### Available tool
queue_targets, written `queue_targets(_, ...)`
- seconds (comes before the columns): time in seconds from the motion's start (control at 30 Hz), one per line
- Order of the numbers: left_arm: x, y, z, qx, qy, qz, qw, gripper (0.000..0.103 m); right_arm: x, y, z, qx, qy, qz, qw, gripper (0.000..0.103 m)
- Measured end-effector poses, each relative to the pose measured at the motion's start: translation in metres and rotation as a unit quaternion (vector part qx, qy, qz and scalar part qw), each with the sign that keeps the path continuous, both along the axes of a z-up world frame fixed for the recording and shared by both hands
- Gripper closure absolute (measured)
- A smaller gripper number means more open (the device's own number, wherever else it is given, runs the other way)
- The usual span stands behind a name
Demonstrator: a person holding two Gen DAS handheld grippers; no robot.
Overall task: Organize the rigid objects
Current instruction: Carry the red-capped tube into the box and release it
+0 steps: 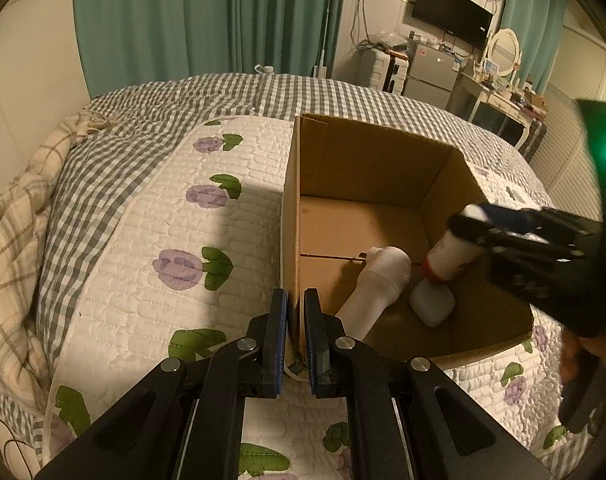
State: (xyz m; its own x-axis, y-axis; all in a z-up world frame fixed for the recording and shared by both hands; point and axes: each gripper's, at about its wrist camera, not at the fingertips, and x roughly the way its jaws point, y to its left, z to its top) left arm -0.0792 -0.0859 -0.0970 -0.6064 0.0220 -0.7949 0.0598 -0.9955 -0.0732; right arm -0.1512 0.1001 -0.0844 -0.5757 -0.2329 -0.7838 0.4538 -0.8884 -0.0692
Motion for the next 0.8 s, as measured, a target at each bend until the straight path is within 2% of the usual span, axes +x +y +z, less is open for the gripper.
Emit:
queue_targets(0.13, -0.001, 0.001, 0.0, -0.003, 0.002, 0.0, 1.0, 0.095, -0.009, -0.004, -0.018, 0.016, -0.005, -0.003, 1.0, 0.066)
queue_targets(0.37, -0.003, -0.001, -0.002, 0.003, -0.001, 0.003, 1.0, 0.095, -0.021, -0.008, -0.022, 0.021, -0.001, -0.012, 1.0, 0.066)
queue_targets(0.4, -0.003, -0.001, -0.002, 0.003, 0.0, 0.002, 1.0, 0.095, -0.022, -0.008, -0.022, 0.02, 0.0, -0.015, 1.0, 0.062)
queue_targets(0.47, -0.003, -0.001, -0.003, 0.003, -0.003, 0.003, 1.0, 0.095, -0.021, -0.009, -0.018, 0.006, 0.007, -0.011, 1.0, 0.034)
queue_targets(0.53, -0.004, -0.002, -0.003, 0.005, -0.005, 0.003, 1.0, 0.095, -0.014, -0.007, -0.01, -0.005, 0.026, -0.014, 1.0, 0.018)
queue_targets(0.67, -0.002, -0.001, 0.001, 0.001, -0.002, 0.004, 1.0, 0.095, 0.002, 0.0, 0.011, -0.003, 0.063, -0.009, 0.998, 0.017)
queue_targets(0.8, 0.002, 0.0, 0.004, -0.003, 0.0, 0.006, 1.0, 0.095, 0.015, 0.024, 0.034, -0.018, 0.078, -0.019, 0.997, 0.016)
